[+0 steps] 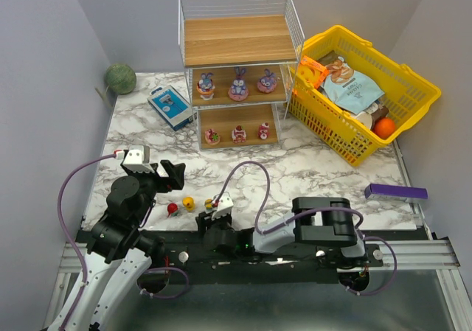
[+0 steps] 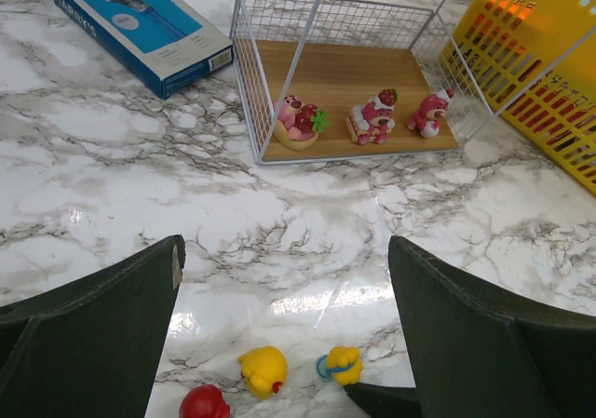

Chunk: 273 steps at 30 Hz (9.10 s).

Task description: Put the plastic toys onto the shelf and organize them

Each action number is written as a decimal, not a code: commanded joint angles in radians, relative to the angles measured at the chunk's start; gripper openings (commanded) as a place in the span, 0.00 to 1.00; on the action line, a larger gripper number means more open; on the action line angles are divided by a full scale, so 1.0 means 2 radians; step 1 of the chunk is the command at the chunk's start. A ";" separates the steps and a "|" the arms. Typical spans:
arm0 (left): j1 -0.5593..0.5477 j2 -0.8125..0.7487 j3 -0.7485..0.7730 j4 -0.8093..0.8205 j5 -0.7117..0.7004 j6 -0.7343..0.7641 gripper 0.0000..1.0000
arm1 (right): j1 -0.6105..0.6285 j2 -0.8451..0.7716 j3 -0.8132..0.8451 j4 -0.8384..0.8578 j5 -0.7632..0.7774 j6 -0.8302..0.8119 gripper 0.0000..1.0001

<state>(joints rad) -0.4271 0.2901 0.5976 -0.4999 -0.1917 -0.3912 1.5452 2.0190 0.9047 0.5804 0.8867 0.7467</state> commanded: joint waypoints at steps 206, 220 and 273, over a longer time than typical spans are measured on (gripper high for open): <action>0.003 0.011 -0.003 0.001 0.001 -0.002 0.99 | -0.479 -0.137 0.569 -0.451 -0.626 -0.414 0.77; 0.003 0.008 -0.003 0.001 0.002 -0.001 0.99 | -0.479 -0.210 0.516 -0.424 -0.591 -0.402 0.75; 0.002 -0.007 -0.003 0.000 -0.003 0.002 0.99 | -0.035 -0.048 -0.092 0.264 -0.157 -0.251 0.87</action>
<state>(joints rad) -0.4271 0.2646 0.5976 -0.5041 -0.1974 -0.3908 1.4712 1.8778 0.6788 0.9874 0.4774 0.2153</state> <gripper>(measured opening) 0.988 0.876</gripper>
